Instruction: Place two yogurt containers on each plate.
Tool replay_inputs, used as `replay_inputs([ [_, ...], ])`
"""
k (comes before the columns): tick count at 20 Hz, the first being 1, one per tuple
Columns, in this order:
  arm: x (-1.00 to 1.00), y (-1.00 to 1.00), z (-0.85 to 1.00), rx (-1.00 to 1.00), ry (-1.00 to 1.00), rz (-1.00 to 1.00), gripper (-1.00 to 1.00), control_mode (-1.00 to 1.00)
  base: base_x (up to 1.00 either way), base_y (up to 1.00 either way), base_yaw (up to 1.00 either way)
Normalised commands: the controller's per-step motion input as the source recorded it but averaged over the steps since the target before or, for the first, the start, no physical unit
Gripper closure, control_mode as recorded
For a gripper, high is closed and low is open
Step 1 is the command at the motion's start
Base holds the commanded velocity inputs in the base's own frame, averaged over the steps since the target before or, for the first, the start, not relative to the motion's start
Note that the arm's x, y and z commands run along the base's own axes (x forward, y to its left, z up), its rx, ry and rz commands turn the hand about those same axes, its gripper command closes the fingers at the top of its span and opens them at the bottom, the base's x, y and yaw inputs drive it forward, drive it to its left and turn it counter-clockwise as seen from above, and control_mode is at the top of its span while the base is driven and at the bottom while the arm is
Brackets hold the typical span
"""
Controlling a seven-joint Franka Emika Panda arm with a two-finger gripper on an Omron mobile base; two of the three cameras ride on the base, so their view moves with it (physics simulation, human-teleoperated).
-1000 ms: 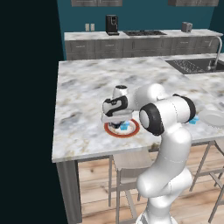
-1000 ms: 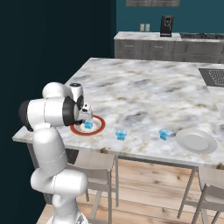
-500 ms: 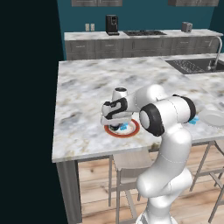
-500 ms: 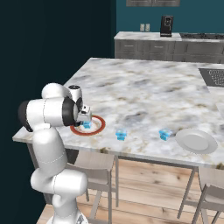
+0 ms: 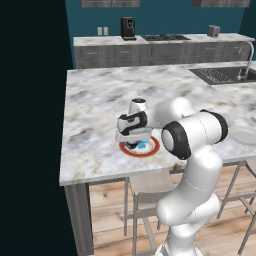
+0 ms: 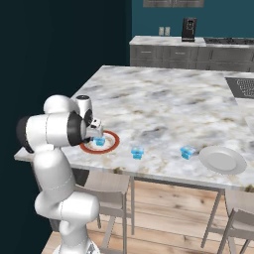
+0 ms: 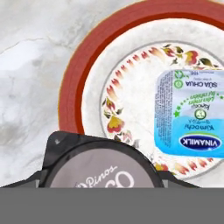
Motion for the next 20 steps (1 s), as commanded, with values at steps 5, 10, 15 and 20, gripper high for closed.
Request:
replay_inputs([
  [5,-0.1,-0.03,-0.02,0.0,0.02,-0.29,1.0,-1.0,0.0,0.0,0.0],
  [10,0.0,-0.01,-0.09,0.0,0.01,-0.35,1.0,-1.0,0.0,0.0,0.0],
  [15,0.05,-0.04,-0.16,0.0,0.04,-0.33,1.0,-1.0,0.0,0.0,0.0],
  [20,0.24,-0.13,-0.19,0.0,0.01,-0.26,1.0,-1.0,0.0,0.0,0.0],
])
